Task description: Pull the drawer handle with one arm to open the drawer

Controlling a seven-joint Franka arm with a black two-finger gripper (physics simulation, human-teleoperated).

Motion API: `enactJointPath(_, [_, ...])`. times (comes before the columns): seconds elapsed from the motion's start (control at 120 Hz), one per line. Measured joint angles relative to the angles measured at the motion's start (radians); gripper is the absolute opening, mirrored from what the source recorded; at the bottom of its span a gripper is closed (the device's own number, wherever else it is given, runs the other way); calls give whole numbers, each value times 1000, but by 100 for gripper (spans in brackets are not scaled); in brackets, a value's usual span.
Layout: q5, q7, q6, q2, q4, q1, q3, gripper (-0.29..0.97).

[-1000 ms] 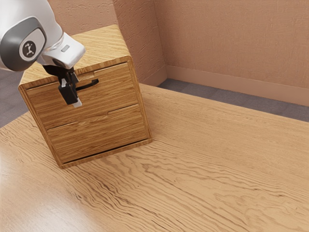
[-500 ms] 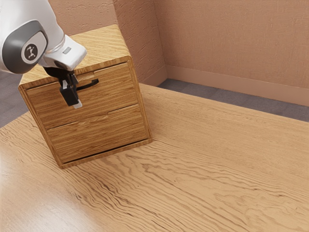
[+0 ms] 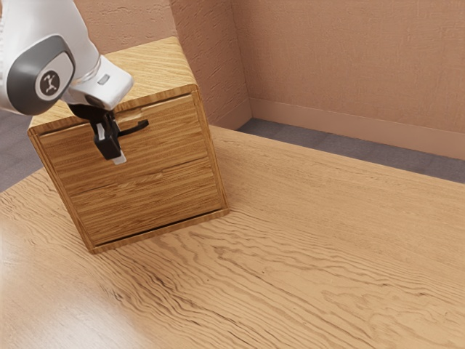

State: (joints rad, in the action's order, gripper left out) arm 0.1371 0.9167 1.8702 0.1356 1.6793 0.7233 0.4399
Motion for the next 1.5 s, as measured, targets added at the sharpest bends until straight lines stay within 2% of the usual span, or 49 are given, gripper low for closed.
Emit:
enactJointPath(0.125, [-1,-4,2,21,16,-4,0,38])
enactJointPath(0.2, [-3,-7,2,30,26,-6,0,39])
enactJointPath(0.25, [-4,-9,3,34,34,-8,0,45])
enactJointPath(0.592, [-13,-20,5,58,51,3,3,36])
enactJointPath(1.5, [-42,-63,4,110,95,1,10,39])
